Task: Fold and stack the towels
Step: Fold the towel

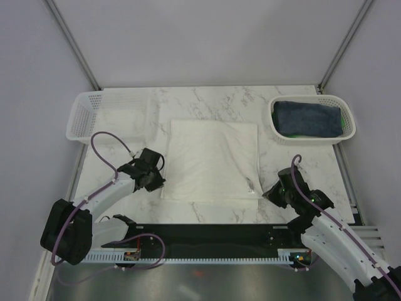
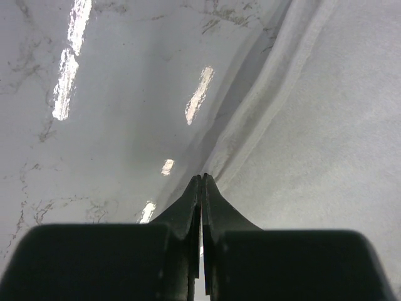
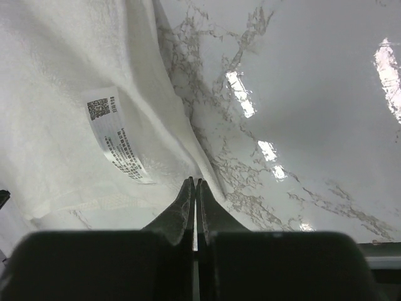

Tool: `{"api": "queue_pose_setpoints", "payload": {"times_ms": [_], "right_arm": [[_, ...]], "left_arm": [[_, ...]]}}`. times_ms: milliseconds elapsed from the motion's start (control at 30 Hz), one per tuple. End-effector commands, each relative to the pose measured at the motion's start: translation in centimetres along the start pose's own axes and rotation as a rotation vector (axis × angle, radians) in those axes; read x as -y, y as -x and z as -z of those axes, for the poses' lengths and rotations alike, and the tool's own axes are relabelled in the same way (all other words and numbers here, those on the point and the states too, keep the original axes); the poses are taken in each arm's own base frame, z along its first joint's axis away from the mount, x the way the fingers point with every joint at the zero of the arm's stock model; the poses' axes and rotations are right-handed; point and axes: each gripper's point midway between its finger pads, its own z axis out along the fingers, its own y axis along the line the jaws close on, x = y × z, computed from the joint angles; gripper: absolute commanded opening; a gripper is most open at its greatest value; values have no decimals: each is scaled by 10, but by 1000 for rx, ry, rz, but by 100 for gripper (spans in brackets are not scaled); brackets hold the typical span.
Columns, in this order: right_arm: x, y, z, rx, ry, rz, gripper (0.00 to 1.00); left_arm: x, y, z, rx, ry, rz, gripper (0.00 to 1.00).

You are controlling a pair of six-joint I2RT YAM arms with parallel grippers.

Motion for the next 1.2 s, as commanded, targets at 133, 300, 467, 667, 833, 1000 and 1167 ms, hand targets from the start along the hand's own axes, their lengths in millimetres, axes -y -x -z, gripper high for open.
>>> {"api": "queue_pose_setpoints", "payload": {"times_ms": [133, 300, 467, 667, 833, 1000, 1167], "right_arm": [[10, -24, -5, -75, 40, -30, 0], [4, -33, -5, -109, 102, -40, 5], [0, -24, 1, -78, 102, -34, 1], [3, -23, -2, -73, 76, -28, 0], [0, -20, 0, -60, 88, -23, 0], [-1, -19, 1, -58, 92, -24, 0], [-1, -19, 2, -55, 101, -26, 0]], "left_arm": [[-12, 1, -1, 4, 59, -29, 2], [2, -1, 5, -41, -5, -117, 44], [3, 13, 22, 43, -34, -132, 52], [14, -1, 26, -16, -131, -183, 39], [12, -15, 15, -78, -131, -180, 39], [2, -29, 3, -142, -87, -177, 39], [-4, -31, -2, -144, -60, -181, 33]]}}
